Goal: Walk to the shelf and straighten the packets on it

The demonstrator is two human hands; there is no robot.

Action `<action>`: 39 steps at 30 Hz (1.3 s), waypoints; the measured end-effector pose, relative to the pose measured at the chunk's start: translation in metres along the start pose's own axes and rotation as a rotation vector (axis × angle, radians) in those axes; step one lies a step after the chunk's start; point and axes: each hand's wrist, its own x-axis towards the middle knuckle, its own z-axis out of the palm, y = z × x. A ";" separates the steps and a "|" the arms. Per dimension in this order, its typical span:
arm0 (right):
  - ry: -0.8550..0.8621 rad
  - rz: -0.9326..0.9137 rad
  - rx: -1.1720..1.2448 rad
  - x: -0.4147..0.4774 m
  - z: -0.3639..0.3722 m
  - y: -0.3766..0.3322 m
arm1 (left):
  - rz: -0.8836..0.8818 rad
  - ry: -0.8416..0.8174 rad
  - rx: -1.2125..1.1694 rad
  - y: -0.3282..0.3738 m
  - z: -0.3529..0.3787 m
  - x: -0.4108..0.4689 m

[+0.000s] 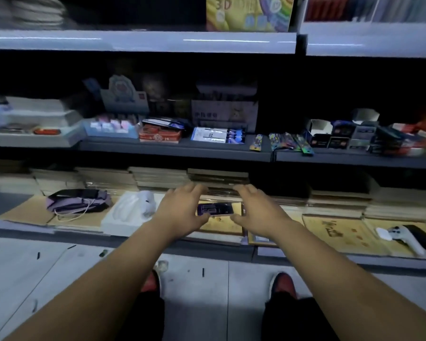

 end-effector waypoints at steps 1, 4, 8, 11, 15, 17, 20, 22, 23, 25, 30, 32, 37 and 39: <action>-0.010 -0.005 0.001 0.016 0.003 0.004 | 0.008 -0.013 0.004 -0.004 0.006 0.015; -0.025 -0.003 0.002 0.063 0.003 0.011 | 0.020 -0.052 0.022 -0.023 0.015 0.058; -0.001 -0.020 0.007 0.099 -0.009 0.010 | 0.016 -0.036 0.025 -0.041 0.005 0.091; 0.061 -0.036 0.017 0.111 -0.023 0.009 | 0.029 0.044 0.035 -0.046 -0.008 0.107; 0.138 -0.032 0.050 0.110 -0.033 0.012 | 0.059 0.121 0.042 -0.043 -0.018 0.121; 0.176 -0.026 0.065 0.111 -0.034 0.016 | 0.100 0.158 0.060 -0.040 -0.018 0.131; 0.269 -0.006 0.111 0.120 -0.034 0.026 | 0.141 0.228 0.051 -0.037 -0.016 0.154; 0.338 -0.001 0.130 0.130 -0.034 0.034 | 0.155 0.255 0.052 -0.036 -0.014 0.176; 0.368 -0.001 0.138 0.136 -0.034 0.038 | 0.165 0.261 0.058 -0.036 -0.013 0.188; 0.411 0.002 0.150 0.151 -0.035 0.046 | 0.186 0.265 0.074 -0.038 -0.010 0.214; 0.494 0.004 0.104 0.198 -0.046 0.066 | 0.170 0.278 0.154 -0.051 0.000 0.275; 0.496 0.009 0.059 0.220 -0.052 0.075 | 0.131 0.300 0.187 -0.056 0.009 0.287; 0.433 0.133 0.008 0.263 -0.062 0.084 | 0.092 0.337 0.118 -0.067 0.027 0.296; 0.408 0.168 0.016 0.267 -0.063 0.084 | 0.095 0.318 0.110 -0.067 0.025 0.295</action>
